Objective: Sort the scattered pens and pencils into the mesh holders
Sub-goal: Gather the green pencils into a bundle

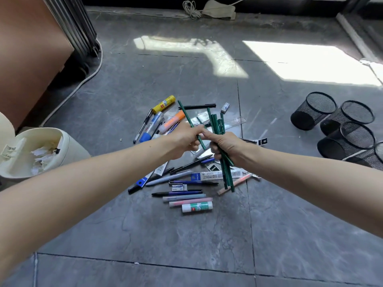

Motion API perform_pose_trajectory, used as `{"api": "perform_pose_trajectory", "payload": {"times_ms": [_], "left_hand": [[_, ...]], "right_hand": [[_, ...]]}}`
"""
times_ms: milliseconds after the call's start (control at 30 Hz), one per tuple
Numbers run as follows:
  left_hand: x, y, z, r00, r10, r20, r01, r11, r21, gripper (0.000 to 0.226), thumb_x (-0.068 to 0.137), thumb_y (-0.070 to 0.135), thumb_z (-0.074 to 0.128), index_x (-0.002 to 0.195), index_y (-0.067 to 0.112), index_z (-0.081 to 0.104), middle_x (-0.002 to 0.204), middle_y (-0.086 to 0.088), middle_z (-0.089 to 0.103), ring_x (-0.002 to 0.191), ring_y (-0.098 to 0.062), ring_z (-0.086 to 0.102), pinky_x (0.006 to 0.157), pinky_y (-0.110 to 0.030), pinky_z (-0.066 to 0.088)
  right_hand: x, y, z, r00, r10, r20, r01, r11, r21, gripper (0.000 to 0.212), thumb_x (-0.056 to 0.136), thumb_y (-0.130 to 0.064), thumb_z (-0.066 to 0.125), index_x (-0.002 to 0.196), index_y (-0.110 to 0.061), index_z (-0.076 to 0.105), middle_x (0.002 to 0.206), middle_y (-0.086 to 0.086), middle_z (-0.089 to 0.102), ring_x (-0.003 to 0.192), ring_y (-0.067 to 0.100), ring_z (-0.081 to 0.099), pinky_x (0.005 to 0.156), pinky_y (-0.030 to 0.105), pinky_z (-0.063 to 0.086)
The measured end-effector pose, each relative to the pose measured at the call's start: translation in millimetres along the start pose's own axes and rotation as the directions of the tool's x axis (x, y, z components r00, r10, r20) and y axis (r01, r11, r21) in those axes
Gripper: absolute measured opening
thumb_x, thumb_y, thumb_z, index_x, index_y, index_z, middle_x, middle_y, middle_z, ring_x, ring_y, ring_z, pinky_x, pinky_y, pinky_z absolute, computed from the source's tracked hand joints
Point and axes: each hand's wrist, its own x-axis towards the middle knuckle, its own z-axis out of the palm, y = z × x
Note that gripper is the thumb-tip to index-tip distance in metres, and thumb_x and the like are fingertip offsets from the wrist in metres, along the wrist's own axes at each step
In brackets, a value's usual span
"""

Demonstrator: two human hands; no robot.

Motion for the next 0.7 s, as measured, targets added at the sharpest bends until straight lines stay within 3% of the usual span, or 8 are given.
{"api": "perform_pose_trajectory", "payload": {"times_ms": [100, 200, 333, 433, 500, 567, 633, 700], "left_hand": [[-12, -7, 2, 0.999, -0.019, 0.030, 0.015, 0.992, 0.128, 0.020, 0.096, 0.025, 0.053, 0.086, 0.007, 0.052, 0.058, -0.003, 0.040, 0.040, -0.008, 0.036, 0.038, -0.019, 0.034], [-28, -13, 14, 0.978, -0.004, 0.210, -0.057, 0.957, 0.285, 0.023, 0.097, 0.023, 0.048, 0.080, 0.009, 0.053, 0.059, -0.007, 0.042, 0.035, -0.007, 0.032, 0.035, -0.016, 0.026], [-38, -20, 26, 0.940, 0.035, 0.338, -0.203, 0.855, 0.478, 0.021, 0.098, 0.022, 0.045, 0.082, 0.011, 0.051, 0.063, -0.006, 0.041, 0.046, -0.012, 0.038, 0.039, -0.019, 0.034], [-47, -29, 34, 0.959, 0.015, 0.283, -0.138, 0.896, 0.421, 0.028, 0.101, 0.034, 0.035, 0.120, 0.018, 0.049, 0.090, 0.001, 0.051, 0.079, -0.014, 0.052, 0.069, -0.027, 0.046], [-46, -40, 38, 0.988, -0.064, 0.144, 0.021, 0.960, 0.279, 0.037, 0.100, 0.045, 0.030, 0.123, 0.021, 0.046, 0.100, 0.002, 0.051, 0.099, -0.018, 0.052, 0.087, -0.035, 0.046], [-44, -50, 40, 0.965, -0.207, 0.163, 0.201, 0.978, 0.049, 0.053, 0.094, 0.060, 0.028, 0.122, 0.020, 0.048, 0.105, -0.005, 0.055, 0.106, -0.023, 0.057, 0.091, -0.038, 0.046], [-41, -60, 43, 0.946, -0.163, 0.280, 0.152, 0.986, 0.061, 0.052, 0.085, 0.072, 0.034, 0.111, 0.032, 0.054, 0.110, -0.003, 0.062, 0.112, -0.020, 0.058, 0.098, -0.038, 0.045], [-40, -67, 47, 0.920, -0.090, 0.382, 0.001, 0.974, 0.227, 0.046, 0.080, 0.060, 0.056, 0.114, 0.029, 0.060, 0.116, 0.002, 0.065, 0.114, -0.013, 0.057, 0.102, -0.036, 0.042]], "right_hand": [[0, 2, -3, 0.995, -0.015, -0.096, 0.019, 0.999, 0.039, 0.031, 0.083, -0.034, 0.069, 0.085, -0.003, 0.066, 0.043, -0.002, 0.035, 0.035, 0.008, 0.027, 0.034, 0.019, 0.027], [0, 4, -2, 0.993, -0.008, -0.118, 0.013, 0.999, 0.042, 0.042, 0.080, -0.038, 0.071, 0.095, 0.001, 0.065, 0.043, -0.002, 0.043, 0.035, 0.008, 0.034, 0.035, 0.019, 0.032], [2, 12, -1, 0.981, 0.035, -0.191, -0.030, 0.999, 0.026, 0.030, 0.082, -0.023, 0.072, 0.087, 0.006, 0.063, 0.065, 0.012, 0.059, 0.051, 0.021, 0.055, 0.052, 0.030, 0.050], [2, 15, -5, 0.939, 0.013, -0.343, -0.014, 1.000, 0.001, 0.024, 0.089, -0.017, 0.058, 0.069, -0.004, 0.057, 0.059, 0.009, 0.055, 0.048, 0.020, 0.051, 0.051, 0.031, 0.046], [1, 13, -8, 0.925, 0.003, -0.380, 0.026, 0.997, 0.071, 0.021, 0.090, -0.013, 0.052, 0.074, -0.001, 0.055, 0.056, 0.009, 0.056, 0.048, 0.020, 0.052, 0.052, 0.030, 0.045], [-4, 10, -8, 0.921, -0.014, -0.389, 0.087, 0.982, 0.169, 0.018, 0.092, -0.013, 0.052, 0.081, 0.001, 0.054, 0.052, 0.011, 0.056, 0.043, 0.020, 0.053, 0.049, 0.029, 0.047], [-11, 9, -7, 0.916, -0.066, -0.396, 0.148, 0.972, 0.180, 0.020, 0.093, -0.017, 0.057, 0.082, -0.001, 0.052, 0.052, 0.011, 0.054, 0.037, 0.017, 0.050, 0.045, 0.027, 0.048], [-24, 12, -7, 0.926, -0.114, -0.361, 0.157, 0.983, 0.092, 0.023, 0.093, -0.023, 0.058, 0.081, -0.005, 0.051, 0.055, 0.009, 0.051, 0.035, 0.014, 0.046, 0.041, 0.023, 0.045]]}}
